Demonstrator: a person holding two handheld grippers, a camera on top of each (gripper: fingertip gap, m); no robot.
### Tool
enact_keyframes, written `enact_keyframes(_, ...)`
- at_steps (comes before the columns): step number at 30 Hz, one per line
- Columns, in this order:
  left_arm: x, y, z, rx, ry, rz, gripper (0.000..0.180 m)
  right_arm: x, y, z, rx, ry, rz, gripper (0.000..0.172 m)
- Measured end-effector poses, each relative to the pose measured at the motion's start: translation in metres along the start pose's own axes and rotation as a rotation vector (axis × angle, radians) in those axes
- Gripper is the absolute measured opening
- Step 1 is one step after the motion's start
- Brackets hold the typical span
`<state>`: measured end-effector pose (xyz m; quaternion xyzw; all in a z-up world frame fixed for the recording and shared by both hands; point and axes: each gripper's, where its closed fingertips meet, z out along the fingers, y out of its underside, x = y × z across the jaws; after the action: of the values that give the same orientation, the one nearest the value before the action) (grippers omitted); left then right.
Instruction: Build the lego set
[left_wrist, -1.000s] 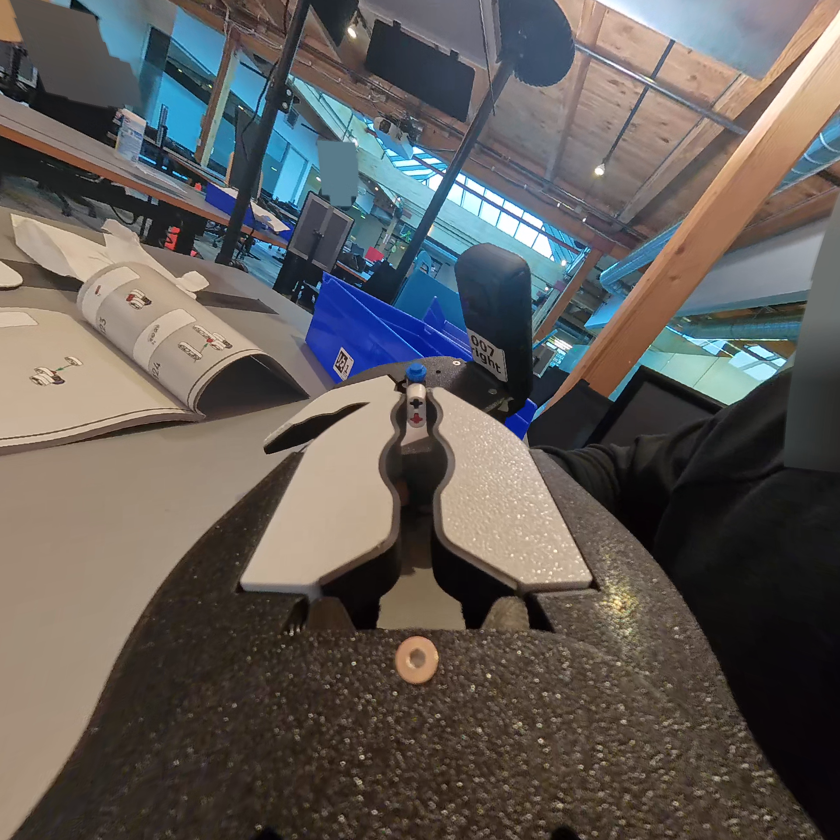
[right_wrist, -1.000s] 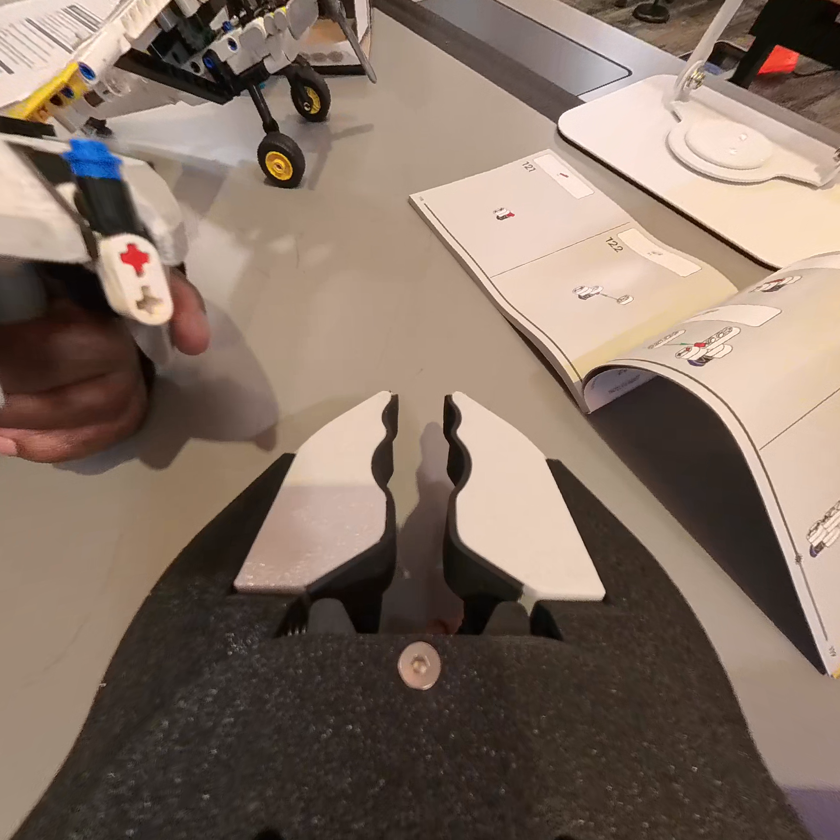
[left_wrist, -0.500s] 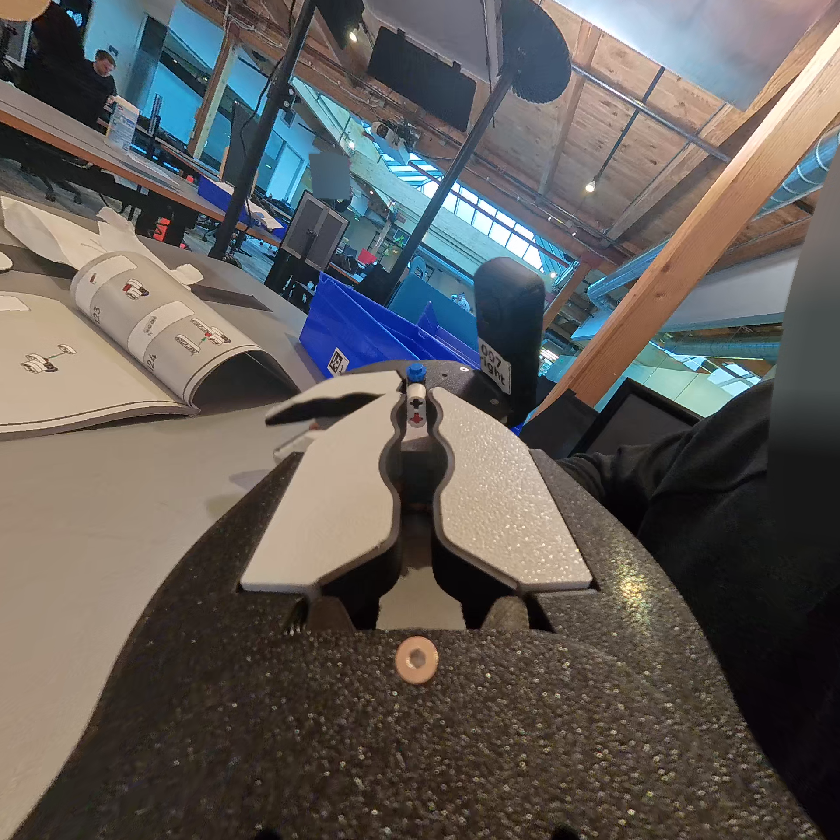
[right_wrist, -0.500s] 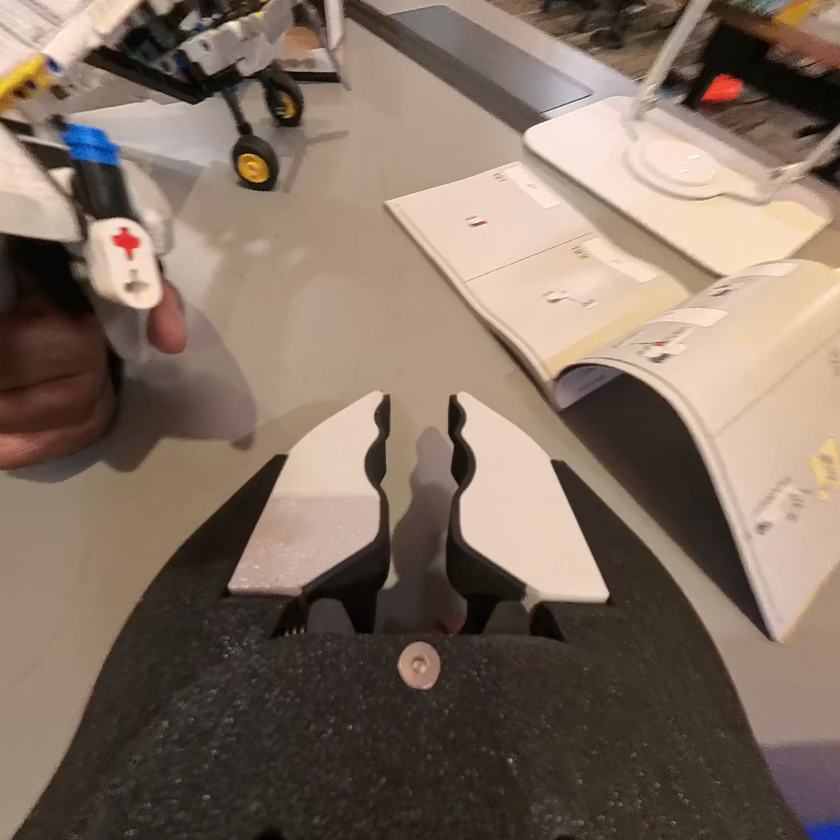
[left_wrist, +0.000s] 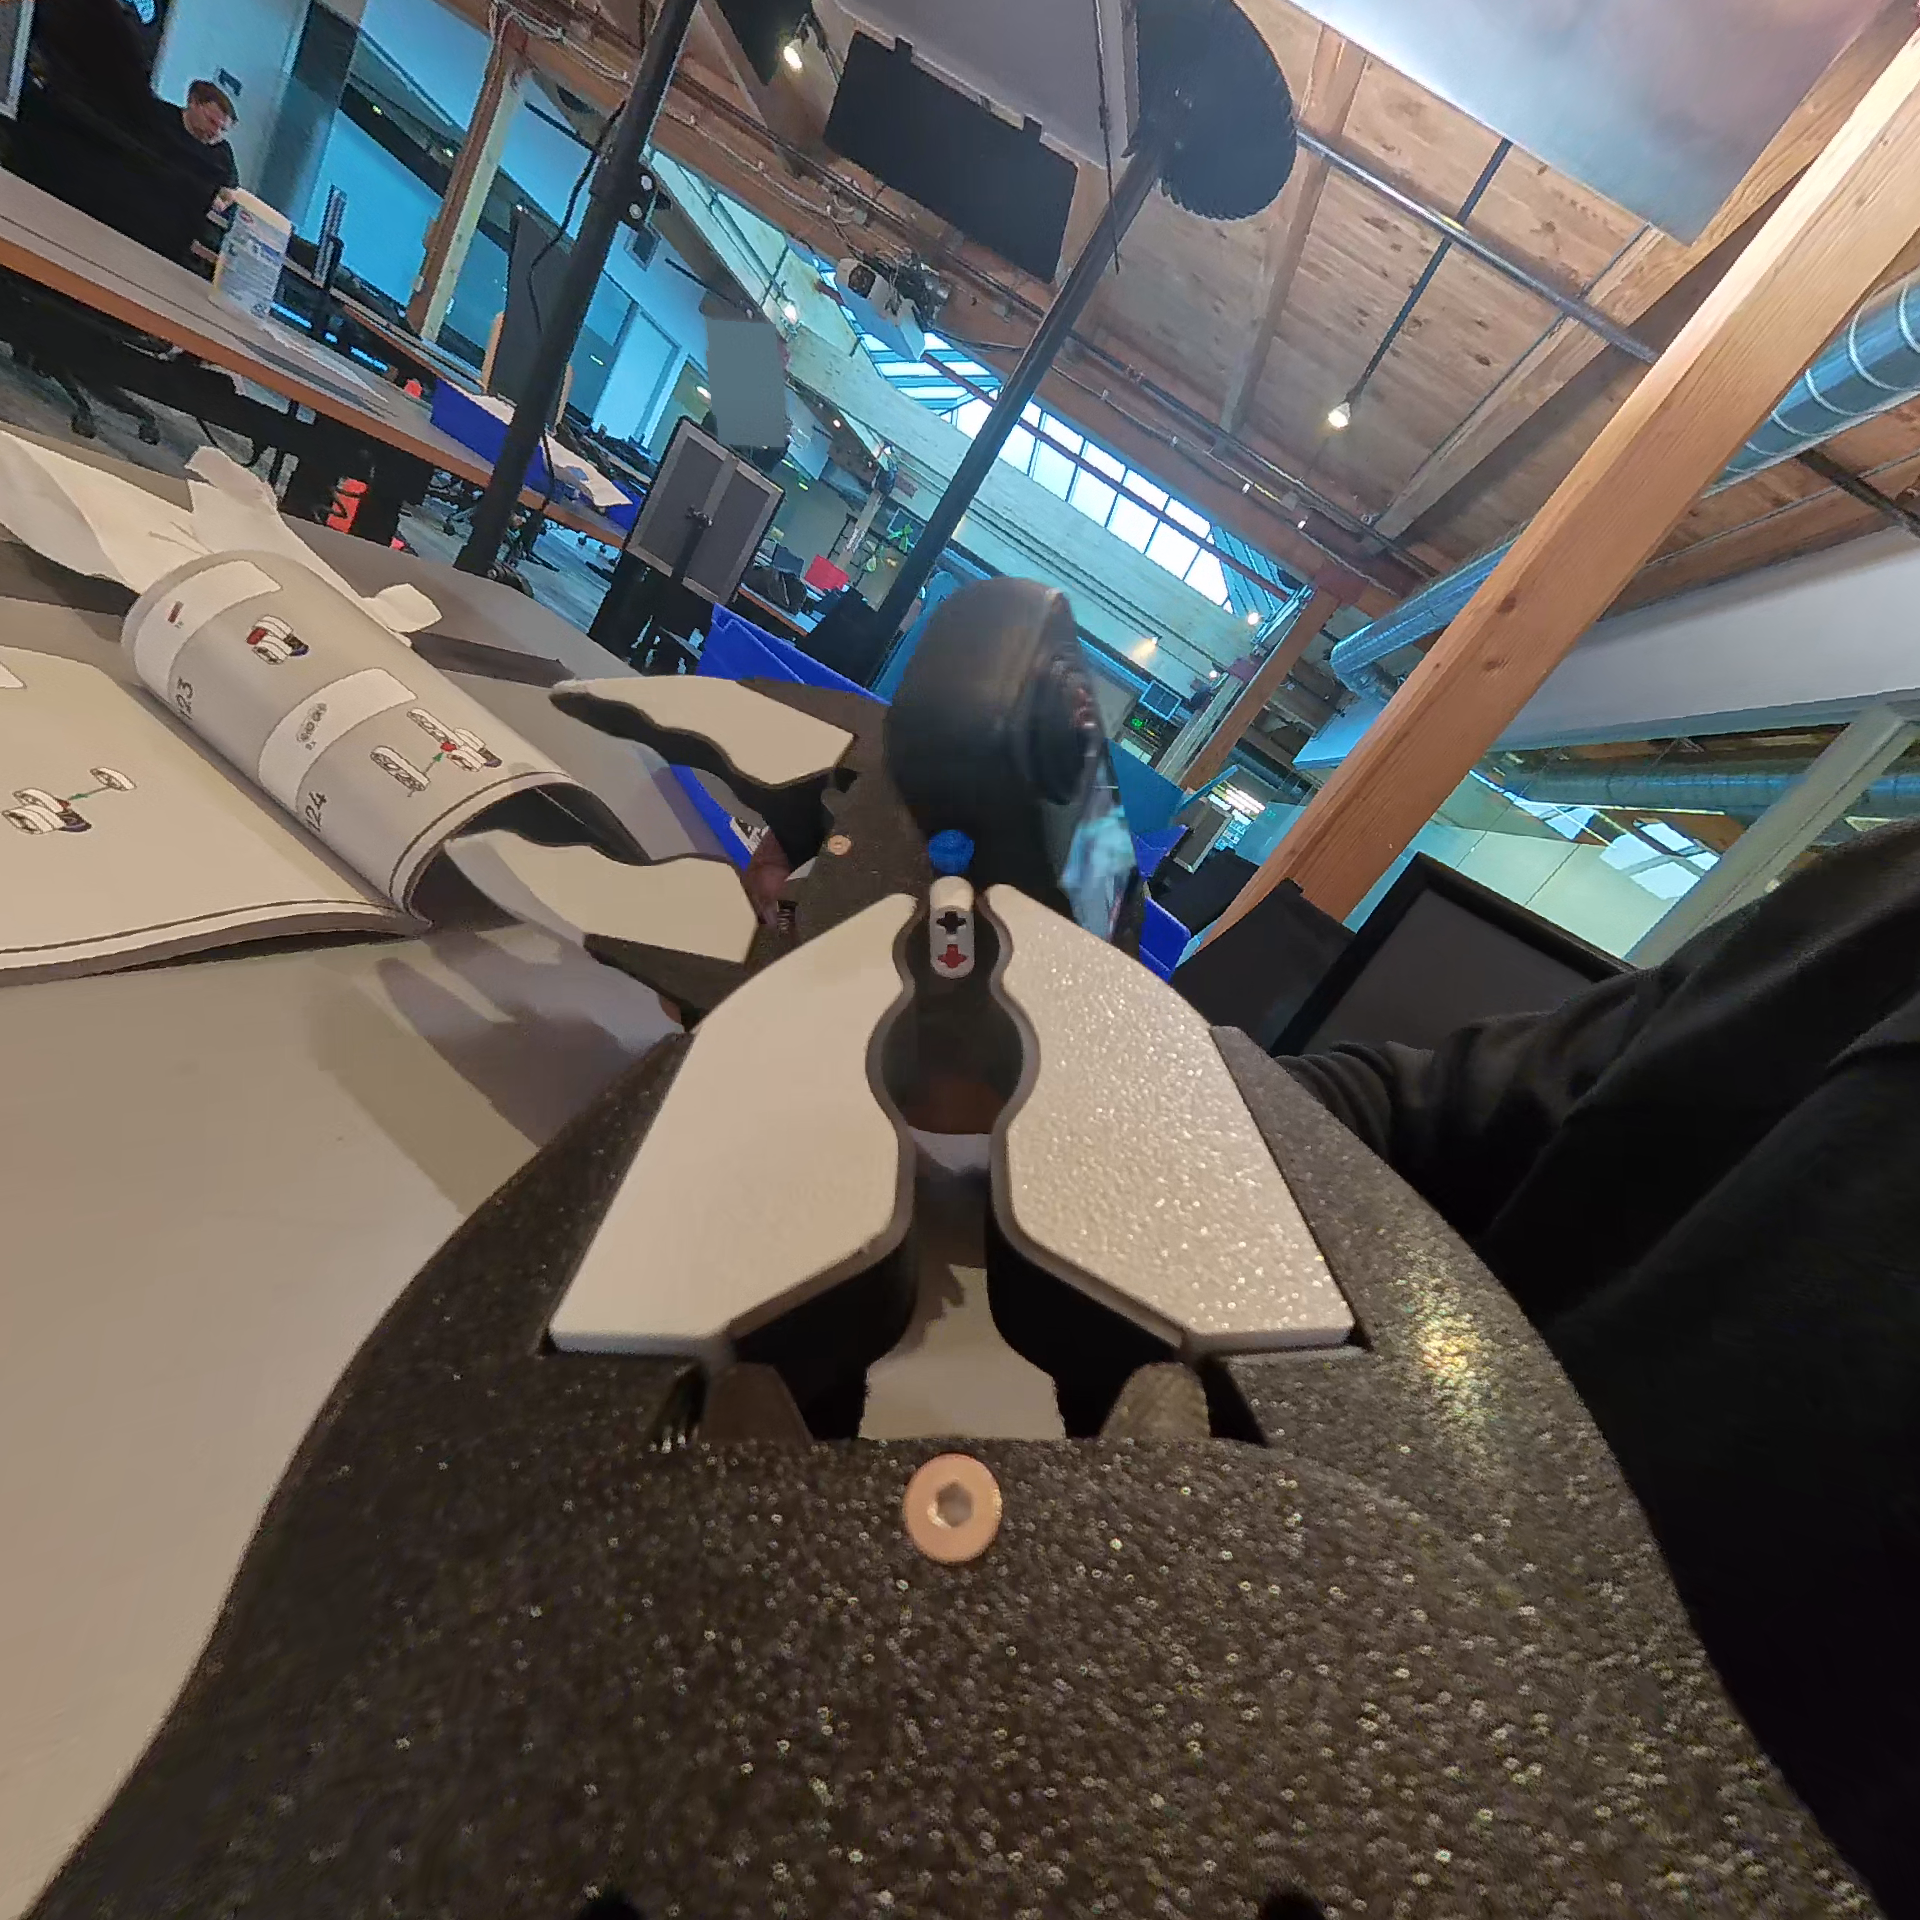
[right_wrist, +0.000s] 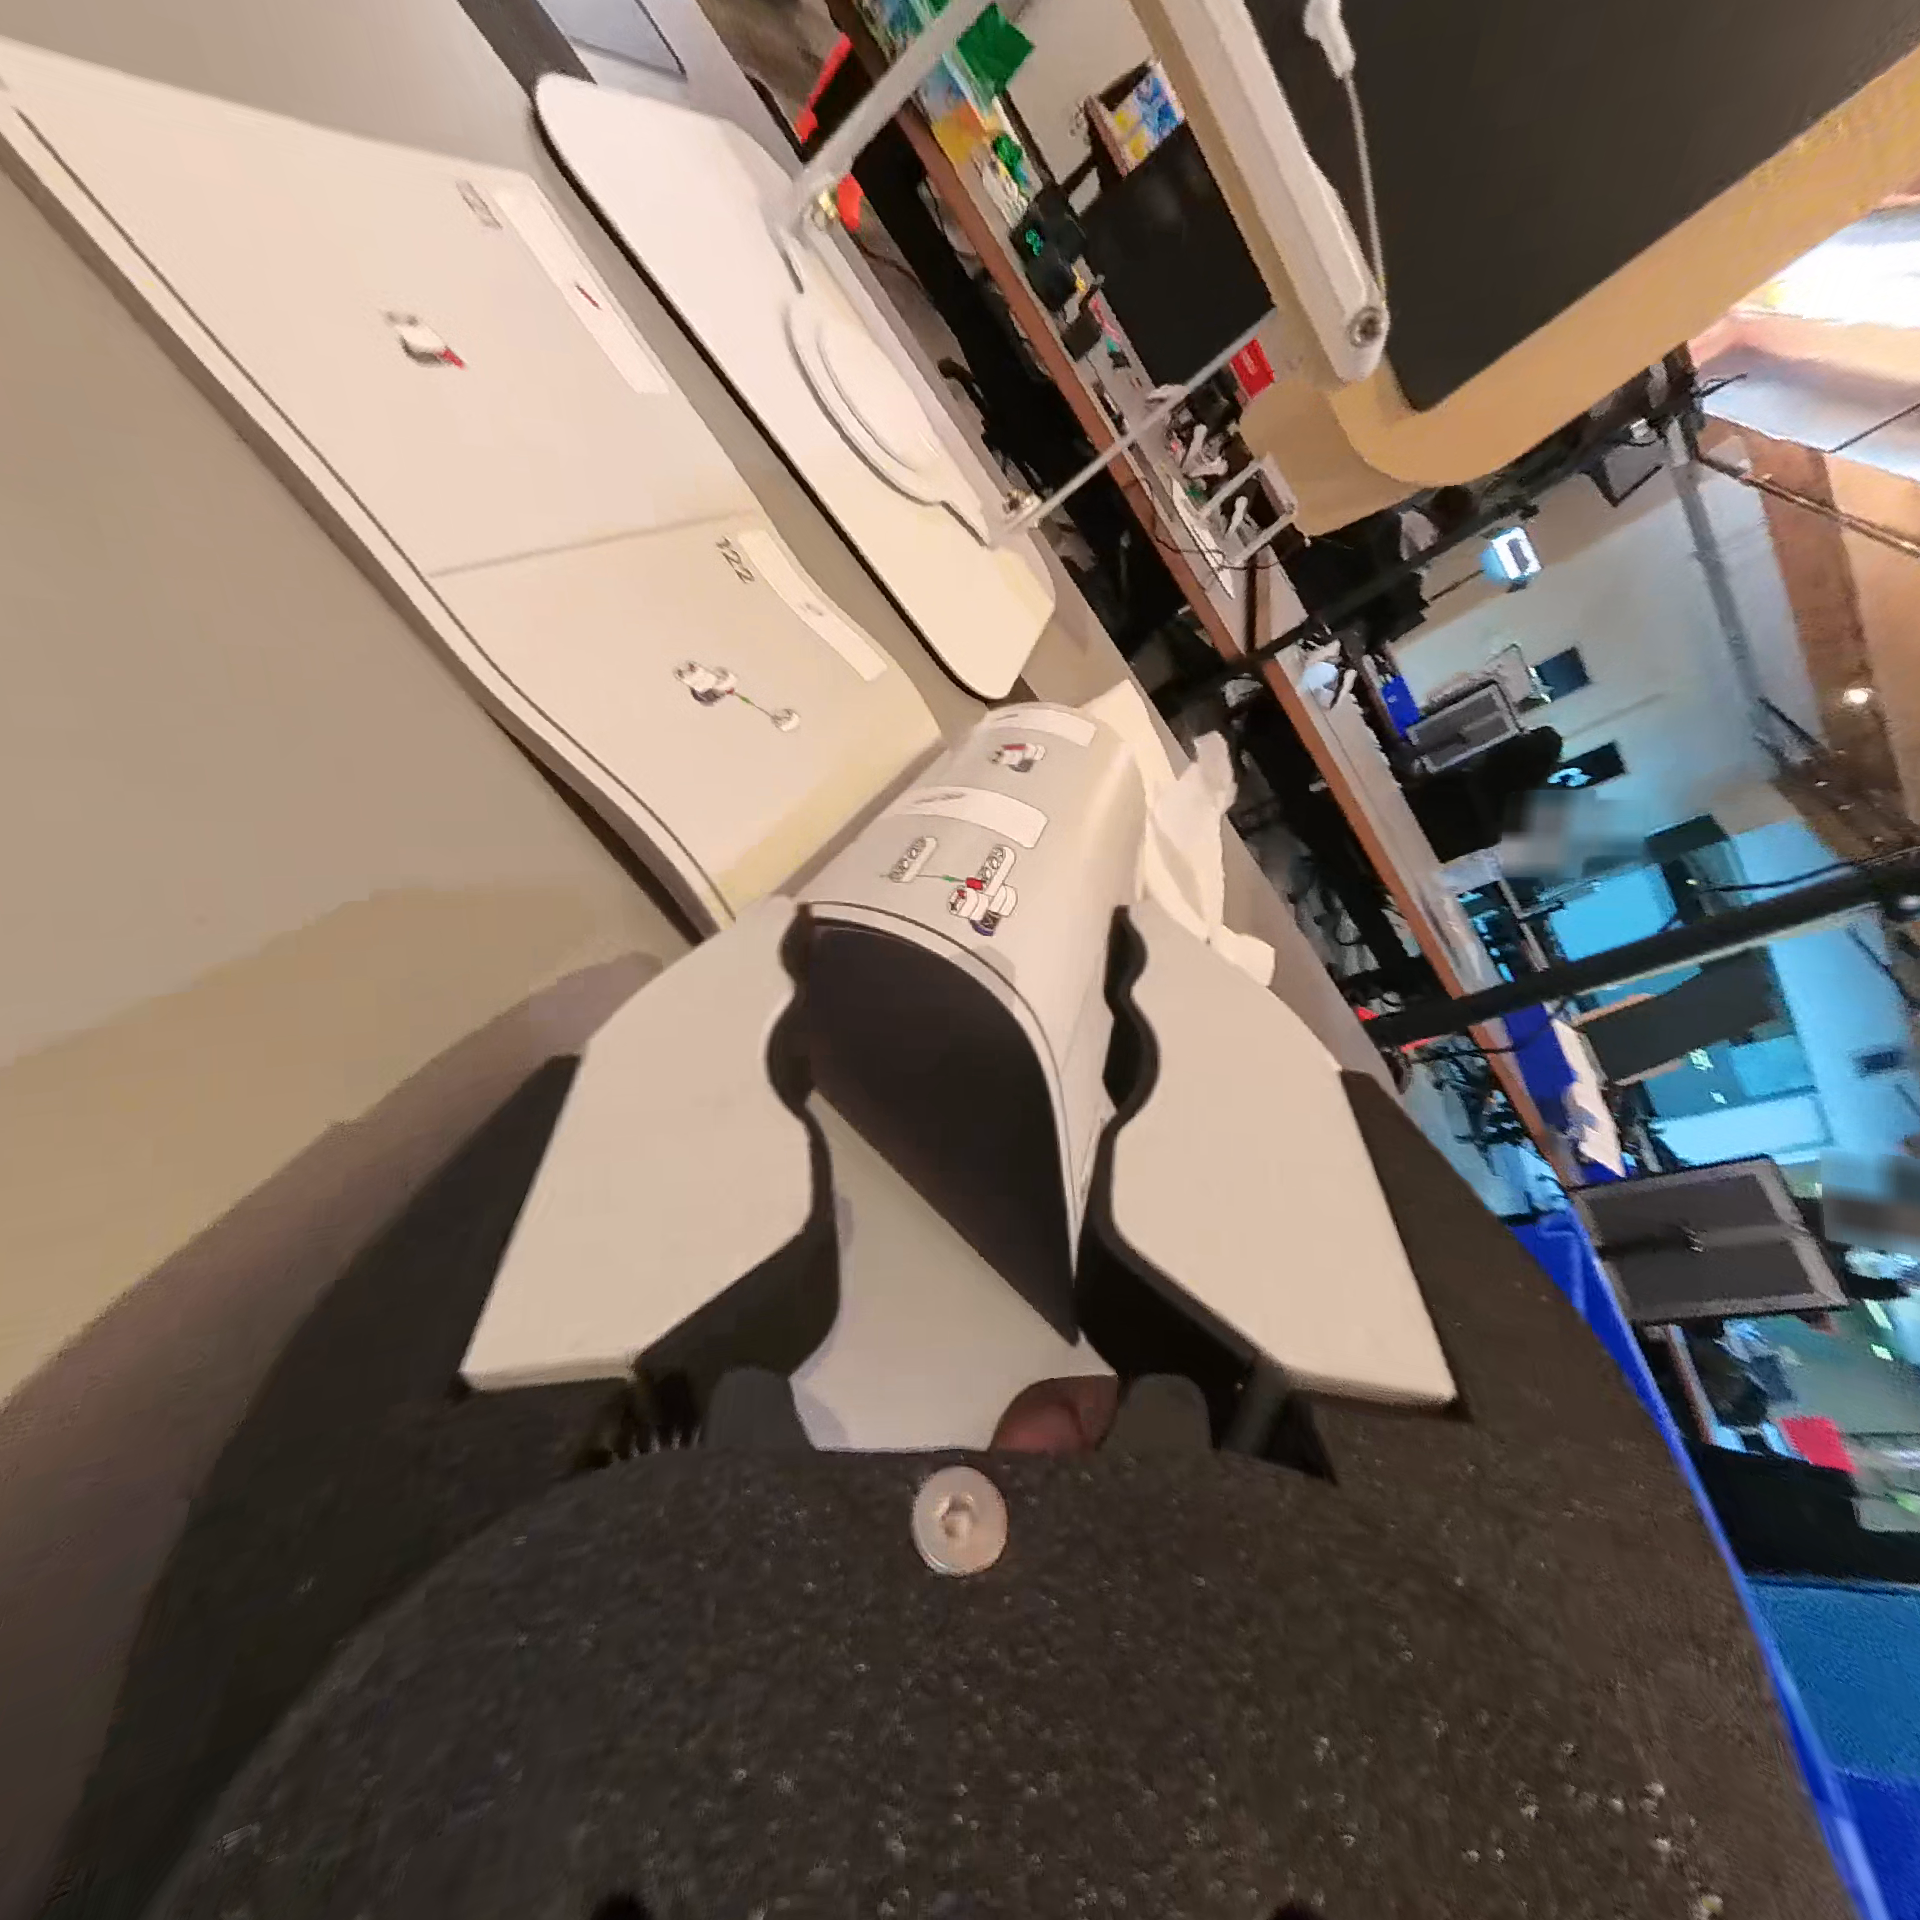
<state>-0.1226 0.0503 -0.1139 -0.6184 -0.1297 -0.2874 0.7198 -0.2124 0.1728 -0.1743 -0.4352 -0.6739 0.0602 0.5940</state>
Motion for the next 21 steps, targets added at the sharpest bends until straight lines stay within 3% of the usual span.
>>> enact_keyframes(4,0.001,0.001,0.000,-0.004,-0.001,0.001,0.008,0.004,0.013,0.005,-0.156,0.030,-0.113,0.056)
enact_keyframes(11,-0.002,-0.003,-0.005,0.024,-0.031,-0.025,0.008,-0.012,0.010,0.009,-0.150,-0.107,-0.046,0.075)
enact_keyframes(14,-0.002,-0.002,-0.005,0.019,-0.029,-0.034,0.008,-0.018,0.007,0.017,-0.091,-0.141,0.039,0.071)
enact_keyframes(21,-0.001,-0.002,-0.005,0.014,-0.026,-0.033,0.008,-0.016,0.024,0.022,-0.165,-0.172,0.139,0.054)
